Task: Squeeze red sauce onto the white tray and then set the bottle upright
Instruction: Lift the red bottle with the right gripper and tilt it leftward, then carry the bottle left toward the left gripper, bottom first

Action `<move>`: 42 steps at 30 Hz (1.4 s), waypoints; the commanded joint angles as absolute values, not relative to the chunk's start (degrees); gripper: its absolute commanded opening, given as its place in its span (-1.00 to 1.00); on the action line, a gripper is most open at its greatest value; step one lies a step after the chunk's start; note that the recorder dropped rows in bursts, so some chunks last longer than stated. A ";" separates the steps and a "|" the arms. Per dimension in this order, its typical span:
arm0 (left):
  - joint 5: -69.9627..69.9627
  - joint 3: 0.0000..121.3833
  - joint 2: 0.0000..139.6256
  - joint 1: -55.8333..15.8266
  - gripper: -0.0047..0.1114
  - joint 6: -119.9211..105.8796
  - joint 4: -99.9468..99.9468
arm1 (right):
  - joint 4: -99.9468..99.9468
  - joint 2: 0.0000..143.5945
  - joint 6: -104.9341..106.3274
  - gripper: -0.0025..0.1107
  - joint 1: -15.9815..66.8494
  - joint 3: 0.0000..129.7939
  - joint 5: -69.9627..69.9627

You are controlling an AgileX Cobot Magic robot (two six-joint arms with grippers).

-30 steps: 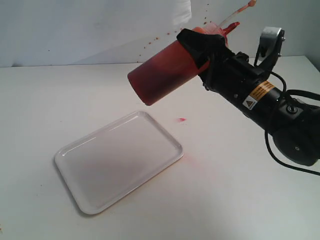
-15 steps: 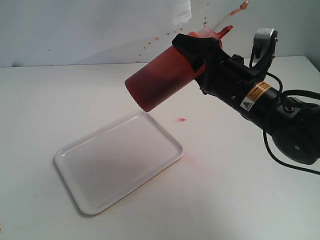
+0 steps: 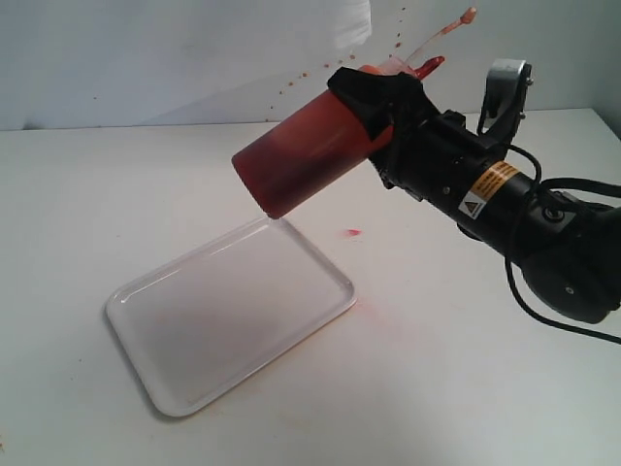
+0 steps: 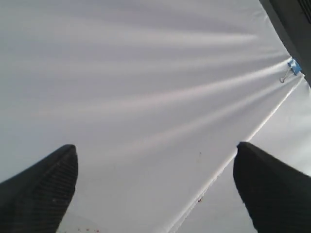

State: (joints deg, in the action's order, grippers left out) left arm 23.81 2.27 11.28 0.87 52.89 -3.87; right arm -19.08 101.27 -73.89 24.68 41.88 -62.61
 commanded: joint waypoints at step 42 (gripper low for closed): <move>64.71 2.38 70.71 0.63 0.43 102.80 11.28 | -7.36 125.85 -81.27 -0.96 45.41 74.48 -63.56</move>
